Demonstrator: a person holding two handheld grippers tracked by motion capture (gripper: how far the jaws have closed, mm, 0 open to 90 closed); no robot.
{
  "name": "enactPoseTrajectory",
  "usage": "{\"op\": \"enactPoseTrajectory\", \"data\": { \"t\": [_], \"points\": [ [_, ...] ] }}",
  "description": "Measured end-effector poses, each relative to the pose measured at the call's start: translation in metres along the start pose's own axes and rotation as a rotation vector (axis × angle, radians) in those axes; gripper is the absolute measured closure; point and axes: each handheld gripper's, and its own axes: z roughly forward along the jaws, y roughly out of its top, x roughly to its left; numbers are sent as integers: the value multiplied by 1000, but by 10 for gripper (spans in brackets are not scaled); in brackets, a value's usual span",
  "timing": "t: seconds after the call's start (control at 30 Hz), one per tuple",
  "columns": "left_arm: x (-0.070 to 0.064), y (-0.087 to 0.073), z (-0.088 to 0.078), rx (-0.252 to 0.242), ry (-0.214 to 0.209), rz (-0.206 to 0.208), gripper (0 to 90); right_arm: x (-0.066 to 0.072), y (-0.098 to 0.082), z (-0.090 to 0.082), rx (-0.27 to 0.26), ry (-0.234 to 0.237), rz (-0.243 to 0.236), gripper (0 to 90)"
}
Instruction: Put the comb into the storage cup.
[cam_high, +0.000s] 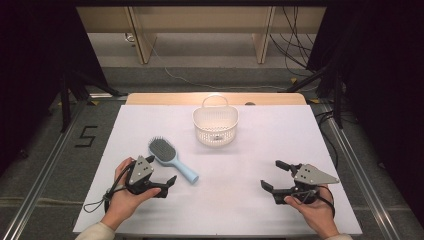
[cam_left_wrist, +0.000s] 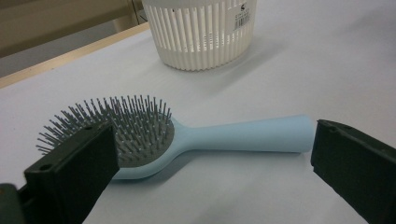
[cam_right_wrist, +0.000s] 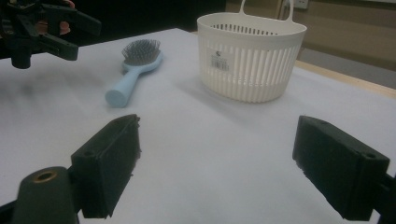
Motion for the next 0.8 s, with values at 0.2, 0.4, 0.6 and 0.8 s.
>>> {"op": "enactPoseTrajectory", "data": {
  "t": [0.2,0.4,0.6,0.8],
  "points": [
    [0,-1,0,5,13,0,14,0,0,0,5,-1,0,156],
    [-2,8,3,2,52,-19,293,0,-1,1,7,-2,2,157],
    [-9,25,22,90,5,-51,870,0,-1,4,16,1,-1,156],
    [-11,37,45,180,-28,-123,898,-1,-2,3,16,-1,7,157]
  ]
}}
